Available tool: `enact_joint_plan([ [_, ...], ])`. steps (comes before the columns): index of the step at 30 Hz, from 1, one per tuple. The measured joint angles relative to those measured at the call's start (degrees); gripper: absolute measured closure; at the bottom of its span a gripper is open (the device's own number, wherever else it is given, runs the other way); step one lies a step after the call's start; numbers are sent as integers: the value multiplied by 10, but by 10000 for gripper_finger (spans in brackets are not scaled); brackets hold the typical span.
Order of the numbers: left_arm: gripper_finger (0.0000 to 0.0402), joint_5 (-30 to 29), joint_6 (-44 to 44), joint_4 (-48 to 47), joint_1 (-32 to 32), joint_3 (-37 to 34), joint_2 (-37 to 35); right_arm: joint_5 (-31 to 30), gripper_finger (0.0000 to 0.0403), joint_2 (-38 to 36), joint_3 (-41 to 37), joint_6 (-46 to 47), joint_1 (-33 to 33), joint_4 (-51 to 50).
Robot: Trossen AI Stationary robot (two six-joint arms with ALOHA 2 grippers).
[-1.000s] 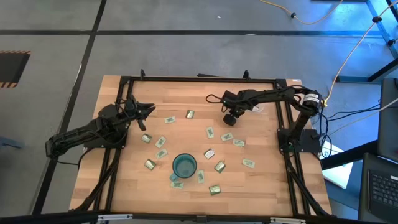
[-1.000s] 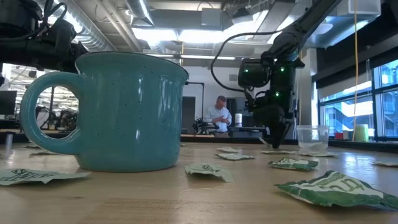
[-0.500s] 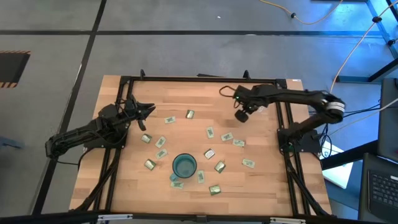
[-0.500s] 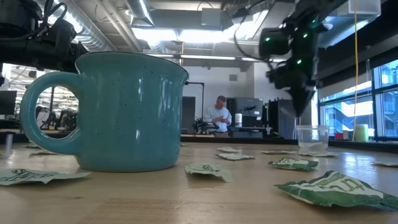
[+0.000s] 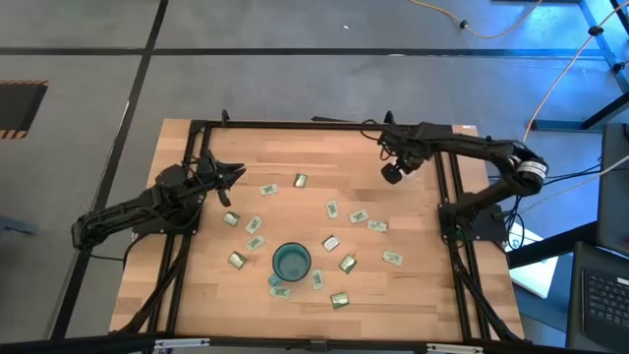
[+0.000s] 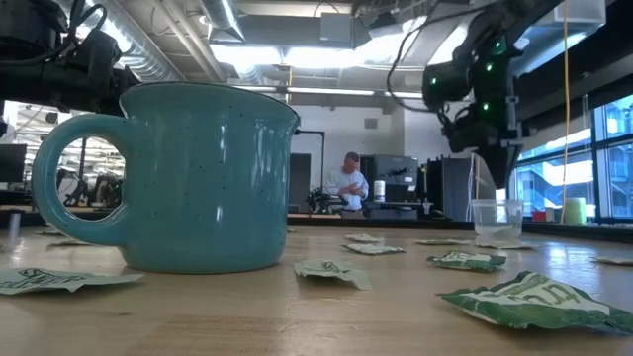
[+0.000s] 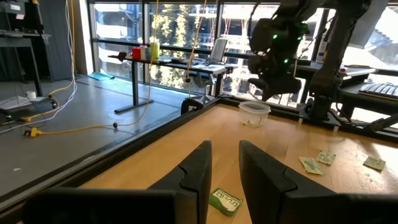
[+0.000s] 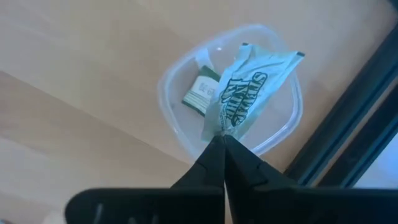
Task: Pick and place items into bin
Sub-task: Put the stevia packet into the transparent bin
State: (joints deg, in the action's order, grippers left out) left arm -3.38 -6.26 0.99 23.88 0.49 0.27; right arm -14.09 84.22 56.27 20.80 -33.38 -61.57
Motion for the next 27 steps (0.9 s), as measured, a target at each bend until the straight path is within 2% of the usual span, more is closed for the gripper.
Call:
enact_joint_plan([
  [12, 327, 0, 0, 0, 0, 0, 0, 2, 386, 62, 0, -39, -11, 0],
  [18, 327, 0, 0, 0, 0, 0, 0, 0, 368, 62, 0, -40, -12, 0],
  [21, 327, 0, 0, 0, 0, 0, 0, -29, 352, 59, 0, -44, -12, -10],
  [23, 327, 0, 0, 0, 0, 0, 0, -43, 343, 46, 0, -44, -13, -21],
  [27, 327, 0, 0, 0, 0, 0, 0, -29, 334, 9, 1, -44, 8, -19],
])
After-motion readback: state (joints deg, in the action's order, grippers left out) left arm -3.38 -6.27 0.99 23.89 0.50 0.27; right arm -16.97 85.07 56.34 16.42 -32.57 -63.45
